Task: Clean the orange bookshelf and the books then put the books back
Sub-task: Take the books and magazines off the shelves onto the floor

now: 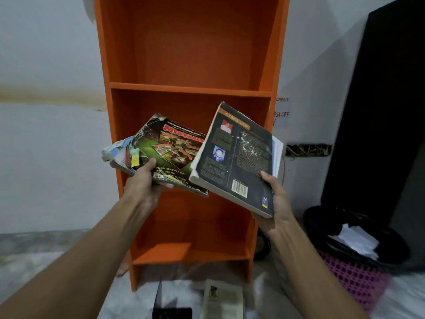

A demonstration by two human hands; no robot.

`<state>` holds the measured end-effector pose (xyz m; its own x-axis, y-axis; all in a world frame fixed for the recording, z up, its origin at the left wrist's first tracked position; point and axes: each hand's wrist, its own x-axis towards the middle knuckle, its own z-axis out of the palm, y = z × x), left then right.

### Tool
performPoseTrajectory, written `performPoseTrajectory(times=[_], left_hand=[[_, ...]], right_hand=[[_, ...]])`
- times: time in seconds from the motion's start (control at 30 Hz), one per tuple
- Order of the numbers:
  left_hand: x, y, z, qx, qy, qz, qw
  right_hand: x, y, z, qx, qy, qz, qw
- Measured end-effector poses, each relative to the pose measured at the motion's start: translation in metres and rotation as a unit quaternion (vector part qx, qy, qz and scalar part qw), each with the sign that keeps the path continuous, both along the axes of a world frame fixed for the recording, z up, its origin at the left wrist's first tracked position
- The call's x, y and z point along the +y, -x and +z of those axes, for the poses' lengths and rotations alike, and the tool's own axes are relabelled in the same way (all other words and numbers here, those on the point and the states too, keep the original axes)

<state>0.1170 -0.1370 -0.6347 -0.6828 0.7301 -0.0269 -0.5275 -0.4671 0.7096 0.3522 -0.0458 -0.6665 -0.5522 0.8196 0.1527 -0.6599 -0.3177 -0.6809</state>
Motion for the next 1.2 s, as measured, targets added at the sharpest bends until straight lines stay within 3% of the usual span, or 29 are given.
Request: performPoseTrajectory(times=[0.43, 0.8, 1.0, 1.1, 1.17, 1.2], left_hand=[[-0.058, -0.026, -0.077, -0.007, 0.053, 0.002, 0.999], [-0.094, -0.066, -0.148, 0.027, 0.156, -0.035, 0.987], [-0.095, -0.08, -0.193, -0.024, 0.178, -0.027, 0.983], [-0.093, -0.084, -0.219, -0.052, 0.194, -0.017, 0.979], [-0.09, -0.087, -0.238, -0.071, 0.206, -0.022, 0.976], [-0.087, -0.091, -0.248, -0.082, 0.211, -0.029, 0.973]], right_hand=[[-0.028, -0.033, -0.194, -0.147, 0.184, -0.046, 0.971], [-0.035, -0.036, -0.337, -0.324, 0.262, 0.041, 0.908], [-0.025, -0.032, -0.379, -0.439, 0.258, 0.055, 0.859], [-0.021, -0.028, -0.401, -0.515, 0.222, -0.004, 0.828], [-0.022, -0.025, -0.403, -0.606, 0.156, -0.051, 0.778], [-0.022, -0.025, -0.402, -0.679, 0.097, -0.056, 0.726]])
